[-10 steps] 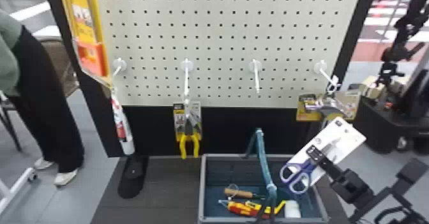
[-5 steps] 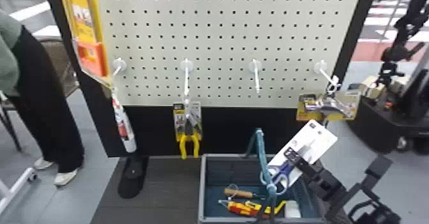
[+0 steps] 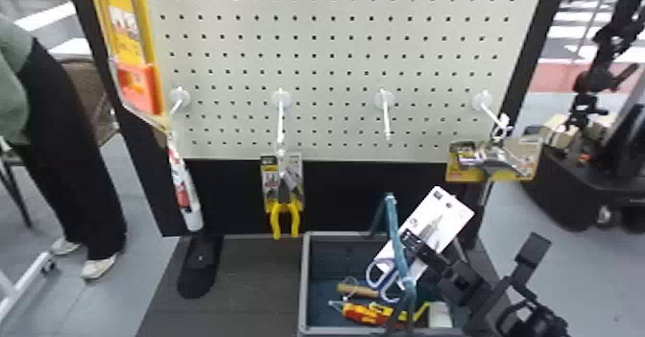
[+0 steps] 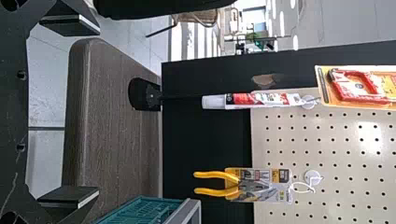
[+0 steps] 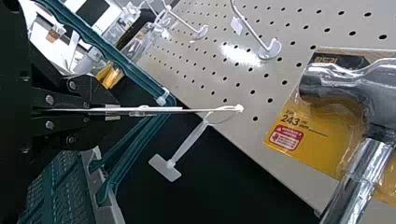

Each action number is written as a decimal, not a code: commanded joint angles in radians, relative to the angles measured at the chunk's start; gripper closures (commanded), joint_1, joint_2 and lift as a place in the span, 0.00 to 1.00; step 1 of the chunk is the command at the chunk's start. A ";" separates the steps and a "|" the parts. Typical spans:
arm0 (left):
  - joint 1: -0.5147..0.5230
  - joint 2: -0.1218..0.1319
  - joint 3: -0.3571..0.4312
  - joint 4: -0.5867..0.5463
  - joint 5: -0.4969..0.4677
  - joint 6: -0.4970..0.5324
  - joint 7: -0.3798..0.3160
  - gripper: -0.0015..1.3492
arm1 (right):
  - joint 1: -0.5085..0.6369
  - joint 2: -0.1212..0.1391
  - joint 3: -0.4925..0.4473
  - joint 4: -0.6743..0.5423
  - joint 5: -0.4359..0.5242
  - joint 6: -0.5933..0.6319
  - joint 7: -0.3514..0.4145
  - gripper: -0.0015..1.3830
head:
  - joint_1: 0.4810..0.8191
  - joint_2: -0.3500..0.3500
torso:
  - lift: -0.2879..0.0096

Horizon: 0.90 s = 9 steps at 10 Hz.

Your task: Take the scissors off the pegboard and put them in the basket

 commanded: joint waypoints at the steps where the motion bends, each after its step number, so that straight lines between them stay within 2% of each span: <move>1: 0.000 0.000 -0.002 0.001 -0.001 0.000 0.000 0.08 | -0.002 -0.004 0.001 0.001 -0.001 0.000 0.005 0.84 | 0.20 0.50 | 0.63; 3: 0.000 0.000 -0.002 0.001 0.000 0.000 0.000 0.08 | -0.006 -0.009 -0.001 0.001 0.003 -0.003 0.013 0.17 | 0.20 0.50 | 0.63; 4: -0.002 0.000 -0.003 0.003 0.000 0.000 0.000 0.08 | -0.009 -0.009 -0.001 0.001 0.001 -0.005 0.014 0.03 | 0.20 0.50 | 0.63; 6: -0.002 0.002 -0.003 0.003 0.000 0.000 0.000 0.08 | -0.009 -0.010 -0.002 0.008 -0.005 -0.006 0.017 0.13 | 0.20 0.50 | 0.63; 9: -0.004 0.002 -0.005 0.006 0.000 0.000 0.000 0.08 | -0.011 -0.012 -0.002 0.010 -0.008 -0.008 0.022 0.15 | 0.20 0.50 | 0.63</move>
